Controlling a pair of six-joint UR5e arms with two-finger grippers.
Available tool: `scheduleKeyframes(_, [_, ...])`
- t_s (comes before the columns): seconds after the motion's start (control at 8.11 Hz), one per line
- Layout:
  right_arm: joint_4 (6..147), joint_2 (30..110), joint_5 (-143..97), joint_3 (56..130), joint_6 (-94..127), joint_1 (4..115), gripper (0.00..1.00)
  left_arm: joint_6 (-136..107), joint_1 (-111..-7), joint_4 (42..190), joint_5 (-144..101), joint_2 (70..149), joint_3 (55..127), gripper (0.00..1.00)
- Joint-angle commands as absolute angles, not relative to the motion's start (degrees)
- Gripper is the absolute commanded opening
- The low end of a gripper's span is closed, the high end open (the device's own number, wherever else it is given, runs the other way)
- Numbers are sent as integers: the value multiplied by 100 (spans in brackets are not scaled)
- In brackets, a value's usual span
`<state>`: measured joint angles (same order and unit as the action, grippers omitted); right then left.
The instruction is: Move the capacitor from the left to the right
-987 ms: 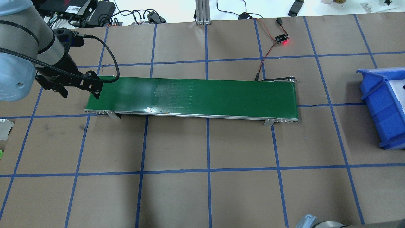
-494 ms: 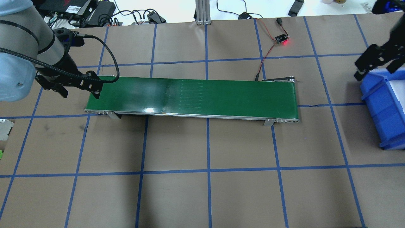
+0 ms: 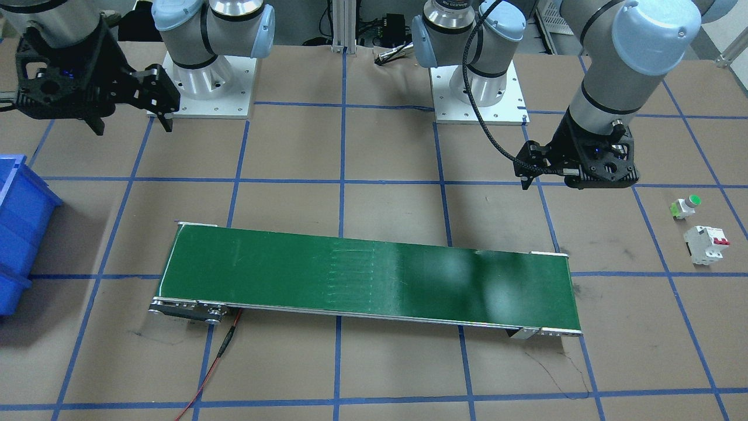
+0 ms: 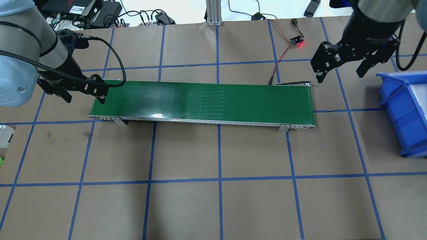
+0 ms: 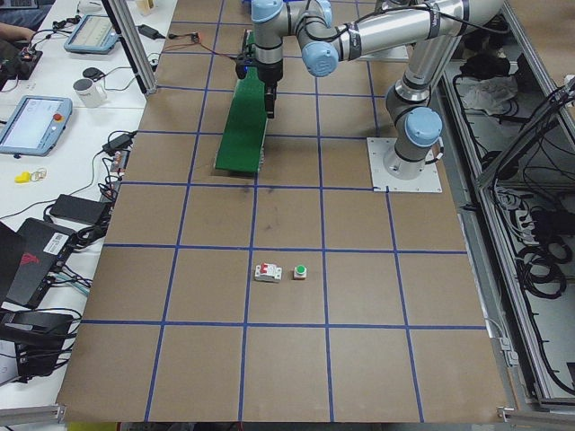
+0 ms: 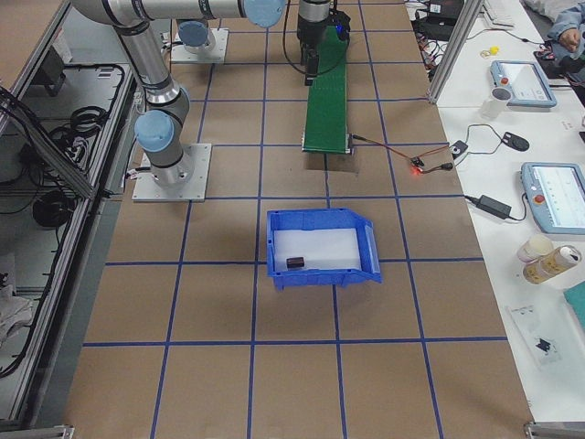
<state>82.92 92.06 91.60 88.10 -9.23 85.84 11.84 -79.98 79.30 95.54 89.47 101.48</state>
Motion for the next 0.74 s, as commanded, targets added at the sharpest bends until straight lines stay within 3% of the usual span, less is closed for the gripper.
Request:
scheduleKeyframes(0.0, [8603,9088,9141,8842,-344,8877,100,1195,-7998,7936,9554,8947,10151,100])
scheduleKeyframes(0.62, [8718,9088,9149,8877,-264,8877,100,756,-8085,7919,9308,8974,10064,100])
